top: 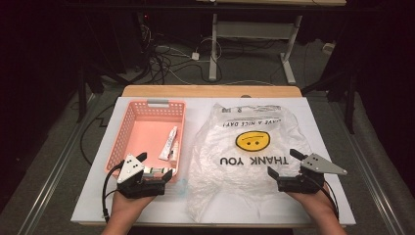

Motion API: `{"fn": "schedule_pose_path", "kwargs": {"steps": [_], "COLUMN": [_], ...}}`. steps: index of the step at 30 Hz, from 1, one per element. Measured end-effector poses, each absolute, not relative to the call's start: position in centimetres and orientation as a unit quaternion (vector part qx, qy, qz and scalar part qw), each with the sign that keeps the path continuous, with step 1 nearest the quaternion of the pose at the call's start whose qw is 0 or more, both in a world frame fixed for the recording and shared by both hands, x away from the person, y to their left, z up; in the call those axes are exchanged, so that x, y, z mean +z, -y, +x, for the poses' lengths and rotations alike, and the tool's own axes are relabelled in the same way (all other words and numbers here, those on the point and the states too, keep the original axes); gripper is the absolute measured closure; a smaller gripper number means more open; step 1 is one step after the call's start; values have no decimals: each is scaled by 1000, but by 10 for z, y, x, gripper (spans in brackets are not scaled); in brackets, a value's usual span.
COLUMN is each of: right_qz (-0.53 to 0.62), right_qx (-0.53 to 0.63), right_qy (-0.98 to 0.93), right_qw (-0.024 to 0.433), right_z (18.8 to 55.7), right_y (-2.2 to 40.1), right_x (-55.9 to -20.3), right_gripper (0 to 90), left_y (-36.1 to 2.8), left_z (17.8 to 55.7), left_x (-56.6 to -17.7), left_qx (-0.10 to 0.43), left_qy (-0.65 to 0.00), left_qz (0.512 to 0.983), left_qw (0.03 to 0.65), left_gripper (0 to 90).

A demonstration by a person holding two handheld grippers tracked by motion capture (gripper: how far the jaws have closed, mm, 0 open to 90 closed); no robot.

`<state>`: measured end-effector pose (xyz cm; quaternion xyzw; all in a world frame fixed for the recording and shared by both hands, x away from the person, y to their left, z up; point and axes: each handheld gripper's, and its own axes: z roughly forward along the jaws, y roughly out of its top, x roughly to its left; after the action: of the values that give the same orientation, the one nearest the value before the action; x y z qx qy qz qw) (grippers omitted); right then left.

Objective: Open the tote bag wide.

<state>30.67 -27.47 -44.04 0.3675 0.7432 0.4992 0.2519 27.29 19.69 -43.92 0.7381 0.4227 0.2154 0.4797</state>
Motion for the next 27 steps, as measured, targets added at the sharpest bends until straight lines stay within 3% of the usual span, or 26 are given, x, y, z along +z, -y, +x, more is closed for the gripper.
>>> {"fn": "schedule_pose_path", "kwargs": {"steps": [18,27], "right_qz": [385,443], "right_qx": [485,447], "right_qy": [-743,-724], "right_qw": [255,281], "right_z": [306,314], "right_y": [286,333], "right_x": [-433,-432], "right_gripper": [7,78], "left_y": [-196,-196], "left_z": [274,272], "left_x": [-437,-436], "left_qx": [206,209], "left_qy": [-419,-416], "left_qz": [737,737], "left_qw": [489,490], "left_gripper": [0,0]}}
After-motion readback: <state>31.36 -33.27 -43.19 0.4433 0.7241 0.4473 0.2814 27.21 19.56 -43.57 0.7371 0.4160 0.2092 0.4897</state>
